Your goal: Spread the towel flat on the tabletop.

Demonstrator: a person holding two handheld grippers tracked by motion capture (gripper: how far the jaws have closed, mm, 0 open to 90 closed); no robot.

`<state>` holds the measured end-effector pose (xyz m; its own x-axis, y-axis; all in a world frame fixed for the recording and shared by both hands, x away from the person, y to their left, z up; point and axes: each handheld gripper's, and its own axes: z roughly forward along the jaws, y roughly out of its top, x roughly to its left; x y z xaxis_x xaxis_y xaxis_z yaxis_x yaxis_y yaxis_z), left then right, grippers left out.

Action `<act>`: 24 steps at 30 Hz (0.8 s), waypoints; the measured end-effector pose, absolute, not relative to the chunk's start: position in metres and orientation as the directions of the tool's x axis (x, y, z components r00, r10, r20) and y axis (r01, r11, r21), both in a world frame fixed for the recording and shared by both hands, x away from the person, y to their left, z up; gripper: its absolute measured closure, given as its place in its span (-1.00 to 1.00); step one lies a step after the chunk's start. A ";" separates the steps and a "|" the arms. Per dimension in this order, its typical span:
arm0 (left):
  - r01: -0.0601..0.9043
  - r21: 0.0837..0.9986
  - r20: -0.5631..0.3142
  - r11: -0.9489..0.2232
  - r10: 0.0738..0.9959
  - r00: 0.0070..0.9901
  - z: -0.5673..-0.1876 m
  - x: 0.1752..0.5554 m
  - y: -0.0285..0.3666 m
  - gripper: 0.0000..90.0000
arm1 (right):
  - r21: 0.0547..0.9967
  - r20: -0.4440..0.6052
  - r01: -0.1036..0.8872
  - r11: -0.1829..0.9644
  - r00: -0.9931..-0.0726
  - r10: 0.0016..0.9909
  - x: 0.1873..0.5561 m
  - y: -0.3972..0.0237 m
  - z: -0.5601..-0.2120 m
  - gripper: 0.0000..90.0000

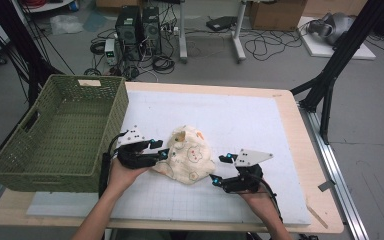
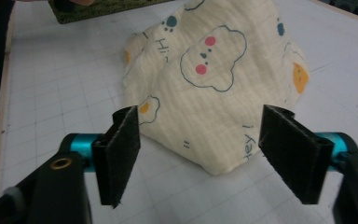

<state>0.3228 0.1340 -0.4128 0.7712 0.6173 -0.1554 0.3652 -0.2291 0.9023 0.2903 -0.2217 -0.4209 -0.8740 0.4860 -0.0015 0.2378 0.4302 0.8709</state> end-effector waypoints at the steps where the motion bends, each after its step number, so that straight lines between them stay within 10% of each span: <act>1: 0.373 0.900 -0.160 -0.227 0.623 0.766 -0.416 0.322 0.135 0.24 | 0.865 0.006 0.246 0.437 -0.876 0.481 0.292 -0.219 -0.422 -0.20; 24: 0.486 0.811 -0.187 -0.324 0.645 0.741 -0.442 0.318 0.133 0.92 | 0.781 0.021 0.269 0.564 -0.913 0.407 0.315 -0.196 -0.443 0.95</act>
